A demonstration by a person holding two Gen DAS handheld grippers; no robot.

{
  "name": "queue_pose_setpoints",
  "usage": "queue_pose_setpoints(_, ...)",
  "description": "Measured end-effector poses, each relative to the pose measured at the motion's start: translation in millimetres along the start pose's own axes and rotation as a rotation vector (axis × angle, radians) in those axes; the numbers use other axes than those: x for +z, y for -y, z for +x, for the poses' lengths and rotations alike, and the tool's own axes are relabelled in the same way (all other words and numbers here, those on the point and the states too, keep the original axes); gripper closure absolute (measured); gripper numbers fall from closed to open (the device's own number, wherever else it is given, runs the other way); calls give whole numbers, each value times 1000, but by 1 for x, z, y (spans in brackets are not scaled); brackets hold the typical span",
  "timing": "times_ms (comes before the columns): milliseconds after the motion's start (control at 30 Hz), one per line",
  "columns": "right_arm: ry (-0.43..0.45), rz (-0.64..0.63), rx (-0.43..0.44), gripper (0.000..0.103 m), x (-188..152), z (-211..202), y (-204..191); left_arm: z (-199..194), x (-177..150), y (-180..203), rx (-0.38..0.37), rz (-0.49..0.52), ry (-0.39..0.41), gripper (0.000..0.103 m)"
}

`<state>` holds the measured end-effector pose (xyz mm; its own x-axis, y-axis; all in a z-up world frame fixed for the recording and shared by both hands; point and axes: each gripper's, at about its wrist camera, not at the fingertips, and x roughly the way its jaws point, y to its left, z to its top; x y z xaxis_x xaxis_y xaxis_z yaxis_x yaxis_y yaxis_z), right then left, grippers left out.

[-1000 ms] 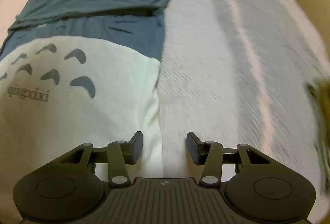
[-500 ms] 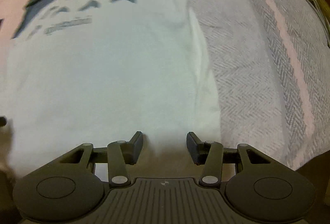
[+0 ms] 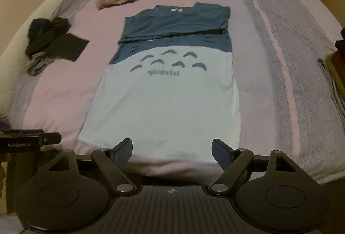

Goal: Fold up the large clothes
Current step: 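Release the shirt and lift both grippers away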

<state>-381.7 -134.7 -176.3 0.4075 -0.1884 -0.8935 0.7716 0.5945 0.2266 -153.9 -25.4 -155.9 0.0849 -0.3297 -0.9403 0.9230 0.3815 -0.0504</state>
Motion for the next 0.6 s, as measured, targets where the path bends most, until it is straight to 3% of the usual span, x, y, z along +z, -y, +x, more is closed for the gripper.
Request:
queue_pose_setpoints(100, 0, -21, 1, 25, -15, -18, -8, -28, -12, 8, 21, 29, 29, 38)
queue_pose_setpoints(300, 10, -40, -26, 25, -25, -30, -13, -64, -22, 20, 24, 64, 63, 38)
queue_pose_setpoints(600, 9, -69, -22, 25, -36, -36, -22, -78, -32, 26, 29, 94, 69, 38)
